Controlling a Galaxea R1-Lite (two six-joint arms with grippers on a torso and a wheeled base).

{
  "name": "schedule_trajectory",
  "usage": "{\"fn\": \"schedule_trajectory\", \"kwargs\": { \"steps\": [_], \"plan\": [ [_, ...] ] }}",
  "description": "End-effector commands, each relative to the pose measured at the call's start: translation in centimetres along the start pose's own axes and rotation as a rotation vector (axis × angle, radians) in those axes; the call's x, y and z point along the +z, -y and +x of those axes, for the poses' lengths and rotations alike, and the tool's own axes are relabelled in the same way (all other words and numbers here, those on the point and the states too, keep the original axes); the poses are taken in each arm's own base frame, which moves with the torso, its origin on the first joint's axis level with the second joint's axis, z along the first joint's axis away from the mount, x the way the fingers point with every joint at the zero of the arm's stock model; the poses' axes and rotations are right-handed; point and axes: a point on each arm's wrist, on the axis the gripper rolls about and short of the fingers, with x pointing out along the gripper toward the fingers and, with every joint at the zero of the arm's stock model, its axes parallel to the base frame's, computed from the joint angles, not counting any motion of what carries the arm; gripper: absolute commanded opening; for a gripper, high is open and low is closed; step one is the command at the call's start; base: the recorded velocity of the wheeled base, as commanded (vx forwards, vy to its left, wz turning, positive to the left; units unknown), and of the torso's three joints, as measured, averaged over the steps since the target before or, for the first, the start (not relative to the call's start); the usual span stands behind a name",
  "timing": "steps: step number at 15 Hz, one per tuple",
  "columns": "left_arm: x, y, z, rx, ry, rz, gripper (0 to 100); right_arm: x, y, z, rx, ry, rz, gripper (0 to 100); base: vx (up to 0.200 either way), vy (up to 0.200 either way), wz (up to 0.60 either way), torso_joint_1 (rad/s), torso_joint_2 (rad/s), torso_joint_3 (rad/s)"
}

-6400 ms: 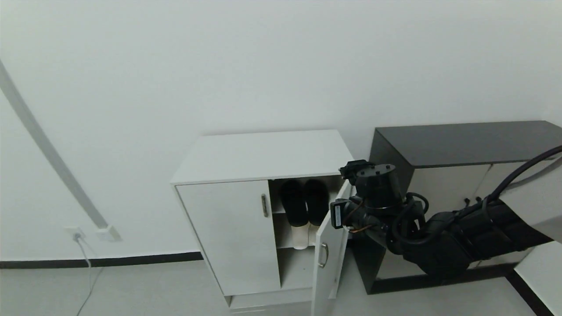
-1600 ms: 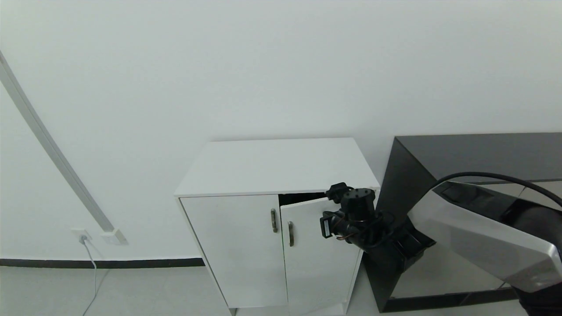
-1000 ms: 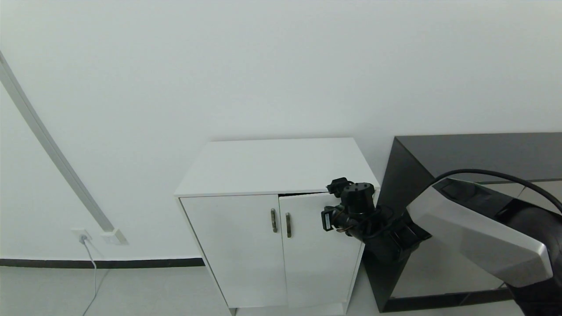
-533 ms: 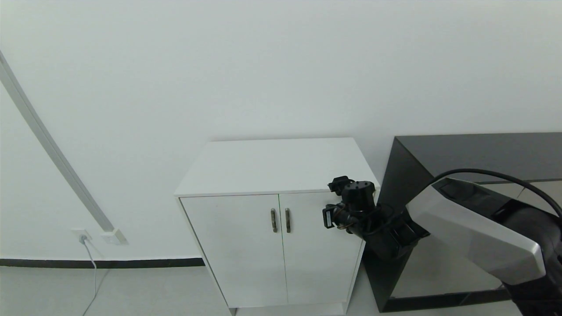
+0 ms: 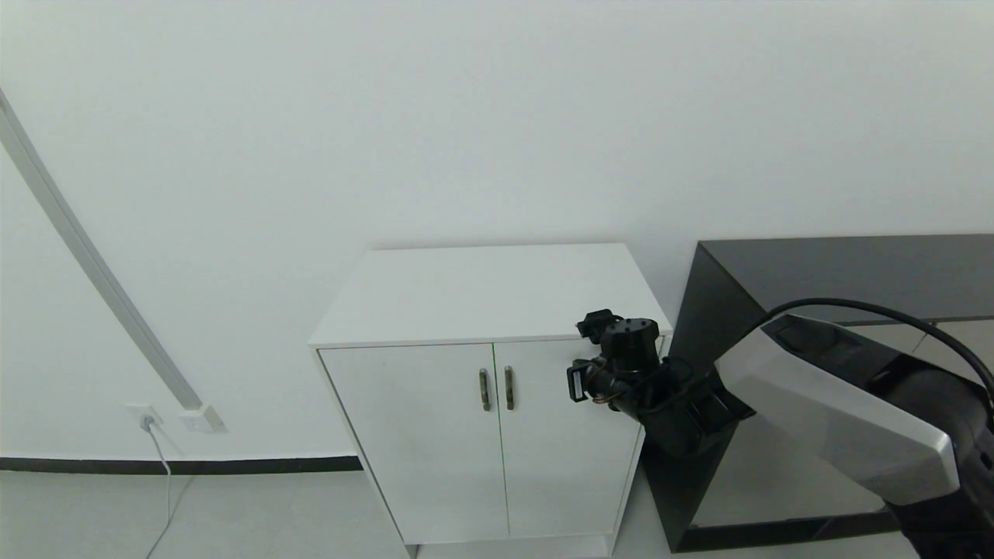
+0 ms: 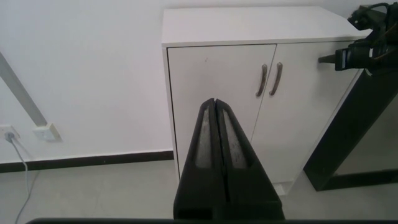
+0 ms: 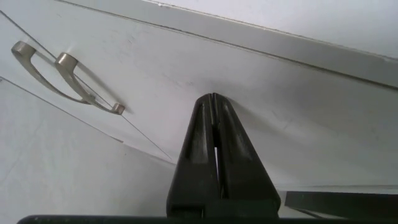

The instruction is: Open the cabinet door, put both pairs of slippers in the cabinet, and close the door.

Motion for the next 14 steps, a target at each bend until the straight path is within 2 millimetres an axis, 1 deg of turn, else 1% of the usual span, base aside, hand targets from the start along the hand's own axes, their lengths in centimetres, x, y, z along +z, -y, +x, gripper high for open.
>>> {"fn": "schedule_trajectory", "kwargs": {
  "steps": [1,3,4,5,8,9,11,14],
  "plan": [
    [0.0,0.0,0.0,-0.001,-0.002,0.0,0,0.2,0.0,-0.8,0.001,-0.007,-0.001,0,0.0,0.0,0.0,0.0,0.0,0.0],
    [0.0,0.0,0.0,0.001,-0.002,0.0,0,0.6,0.2,-2.2,-0.021,-0.014,-0.003,0,0.0,0.0,0.0,0.0,0.0,0.0],
    [0.0,0.0,0.0,-0.001,-0.002,0.0,0,0.9,0.5,-3.6,-0.056,-0.009,-0.001,0,0.0,0.0,0.0,0.0,0.0,0.0],
    [0.0,0.0,0.0,-0.001,-0.002,0.0,0,1.1,0.6,-4.5,-0.06,-0.003,0.0,0,0.0,0.0,0.0,0.0,0.0,0.0],
    [0.0,0.0,0.0,-0.001,-0.002,0.0,0,1.7,1.2,-8.2,-0.07,0.024,0.005,0,0.0,0.0,0.0,0.0,0.0,0.0],
    [0.0,0.0,0.0,-0.001,-0.002,0.0,0,2.0,1.7,-9.5,-0.1,0.027,0.006,0,0.0,0.0,0.0,0.0,0.0,0.0],
    [0.0,0.0,0.0,0.001,0.0,0.0,0,2.6,2.9,-12.5,-0.151,0.03,0.013,0,0.0,0.0,0.0,0.0,0.0,0.0],
    [0.0,0.0,0.0,-0.001,0.0,0.0,0,3.3,5.3,-18.0,-0.207,0.042,0.031,0,0.0,0.0,0.0,0.0,0.0,0.0]
  ]
}}
